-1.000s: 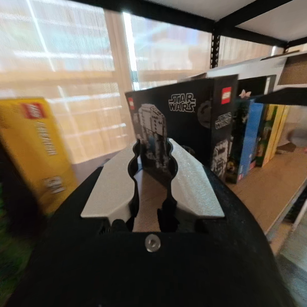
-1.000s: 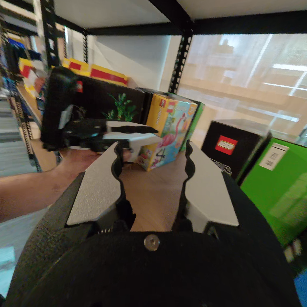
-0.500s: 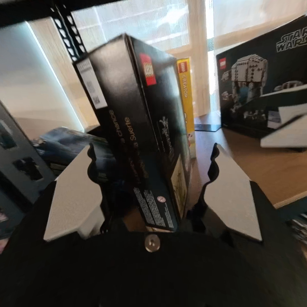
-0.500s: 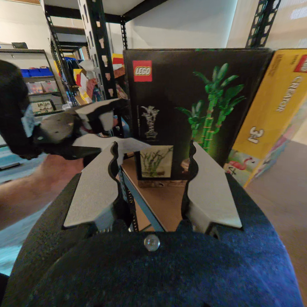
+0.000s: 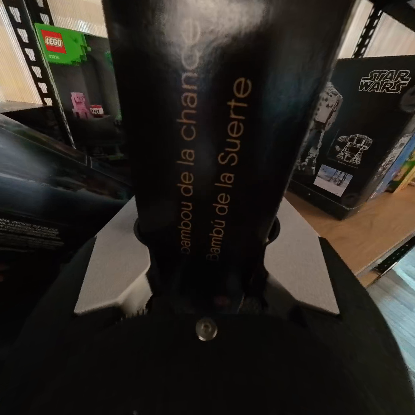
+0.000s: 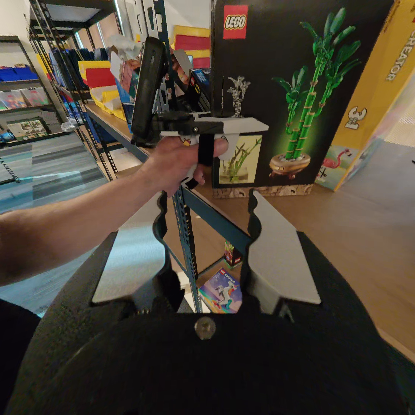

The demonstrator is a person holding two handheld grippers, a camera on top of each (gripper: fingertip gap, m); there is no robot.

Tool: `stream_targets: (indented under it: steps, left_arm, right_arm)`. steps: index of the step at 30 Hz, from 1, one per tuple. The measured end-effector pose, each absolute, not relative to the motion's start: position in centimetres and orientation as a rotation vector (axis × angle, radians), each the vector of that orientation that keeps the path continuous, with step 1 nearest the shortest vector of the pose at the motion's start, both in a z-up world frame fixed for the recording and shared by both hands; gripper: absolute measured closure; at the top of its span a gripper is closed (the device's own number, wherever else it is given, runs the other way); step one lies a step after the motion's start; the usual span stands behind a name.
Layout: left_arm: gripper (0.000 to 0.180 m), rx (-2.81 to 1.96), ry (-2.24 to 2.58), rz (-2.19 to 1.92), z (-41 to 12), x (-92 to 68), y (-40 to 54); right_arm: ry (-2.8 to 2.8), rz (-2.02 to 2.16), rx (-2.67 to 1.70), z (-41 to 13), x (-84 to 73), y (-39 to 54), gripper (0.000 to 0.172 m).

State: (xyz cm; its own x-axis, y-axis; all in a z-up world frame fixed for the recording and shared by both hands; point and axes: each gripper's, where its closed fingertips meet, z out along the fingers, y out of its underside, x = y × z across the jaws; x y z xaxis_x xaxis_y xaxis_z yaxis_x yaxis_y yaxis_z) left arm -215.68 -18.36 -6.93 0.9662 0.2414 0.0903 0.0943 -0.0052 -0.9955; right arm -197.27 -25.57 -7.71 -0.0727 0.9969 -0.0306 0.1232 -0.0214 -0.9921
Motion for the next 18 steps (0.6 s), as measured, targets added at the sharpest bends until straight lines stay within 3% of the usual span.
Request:
stream_targets:
  steps: [12,18]
  left_arm:
    - [0.076,-1.593,-0.360,0.238,-7.2,-207.9,-18.1]
    - [0.075,-1.654,-0.410,0.267,-7.7,-202.0,-12.0]
  right_arm:
    - [-1.477,1.316,-1.277,-10.6,-182.5,-19.8,0.106]
    - [-1.490,1.392,-1.283,-10.9,-177.5,-17.6,0.107]
